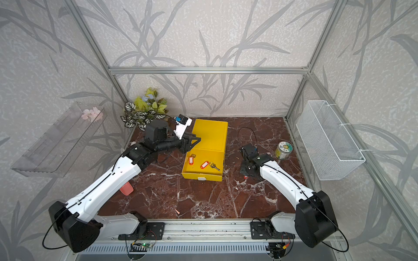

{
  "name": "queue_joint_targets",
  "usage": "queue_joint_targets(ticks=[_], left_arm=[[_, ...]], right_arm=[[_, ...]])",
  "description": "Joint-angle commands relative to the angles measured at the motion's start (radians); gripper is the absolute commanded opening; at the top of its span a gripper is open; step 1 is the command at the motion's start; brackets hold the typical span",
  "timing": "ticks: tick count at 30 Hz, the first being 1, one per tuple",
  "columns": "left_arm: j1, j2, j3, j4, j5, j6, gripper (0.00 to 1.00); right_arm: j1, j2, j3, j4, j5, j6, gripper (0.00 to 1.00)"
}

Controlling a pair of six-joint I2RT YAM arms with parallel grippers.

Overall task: Take the keys out of the drawer
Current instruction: Place the key at the center of the board.

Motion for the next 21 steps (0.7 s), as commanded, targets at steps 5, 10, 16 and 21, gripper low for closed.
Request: queue_joint_targets(ticks=[5,10,16,21], left_arm=[[0.003,0.001,0.024,0.013,-0.015,0.026,0.4],[0.003,0.0,0.022,0.007,-0.033,0.036,0.4],[0.002,0.0,0.015,0.002,-0.052,0.046,0.4],[0.003,-0.005,0.011,0.002,-0.054,0.049,0.4]], right_arm=[[-0.01,0.057,0.03,0.017,0.003,-0.021,0.01],[-0.019,0.103,0.035,0.054,0.009,-0.028,0.05],[-0.023,0.169,0.071,0.049,0.004,-0.034,0.23],[-0.023,0.168,0.088,0.036,0.001,-0.034,0.23]])
